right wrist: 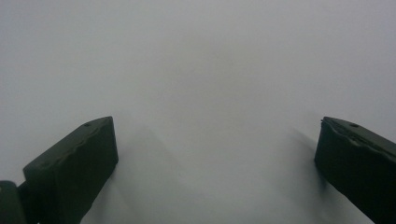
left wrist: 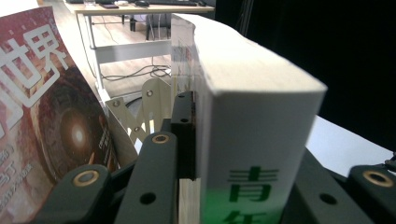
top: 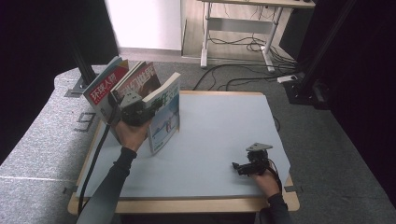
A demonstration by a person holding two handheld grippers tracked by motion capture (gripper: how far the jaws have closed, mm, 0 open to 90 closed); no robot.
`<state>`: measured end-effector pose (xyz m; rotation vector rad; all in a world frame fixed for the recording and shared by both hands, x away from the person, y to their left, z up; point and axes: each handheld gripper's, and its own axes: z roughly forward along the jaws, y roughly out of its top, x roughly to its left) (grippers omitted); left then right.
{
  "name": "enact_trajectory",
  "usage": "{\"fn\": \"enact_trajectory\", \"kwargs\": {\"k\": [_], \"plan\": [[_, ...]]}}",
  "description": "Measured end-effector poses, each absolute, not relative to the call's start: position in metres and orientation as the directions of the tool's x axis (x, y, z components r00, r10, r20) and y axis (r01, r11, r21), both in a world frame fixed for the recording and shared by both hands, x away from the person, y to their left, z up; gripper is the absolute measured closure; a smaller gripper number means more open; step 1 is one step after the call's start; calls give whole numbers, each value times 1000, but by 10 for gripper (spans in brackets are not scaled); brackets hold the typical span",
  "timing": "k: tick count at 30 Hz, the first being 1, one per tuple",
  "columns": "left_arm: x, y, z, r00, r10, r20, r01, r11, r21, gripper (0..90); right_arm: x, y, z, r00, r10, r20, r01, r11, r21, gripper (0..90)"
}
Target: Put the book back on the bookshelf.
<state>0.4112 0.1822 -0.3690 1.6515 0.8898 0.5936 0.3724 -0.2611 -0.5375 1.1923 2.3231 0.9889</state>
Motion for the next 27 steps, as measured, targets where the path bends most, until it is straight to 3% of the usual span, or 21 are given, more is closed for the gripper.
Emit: {"fn": "enact_trajectory", "kwargs": {"k": [9,17,27], "plan": [[399,187,-374,602,798,-40,225,-122,967,710,372,-261,-537,-583,812,10,571,401,717,0],[393,179,-381,591,806,26,223,-194,955,593,372,-261,-537,-584,812,9,569,401,718,0],[383,184,-398,586,810,22,243,-201,949,583,372,-261,-537,-583,813,10,571,400,716,0]]}}
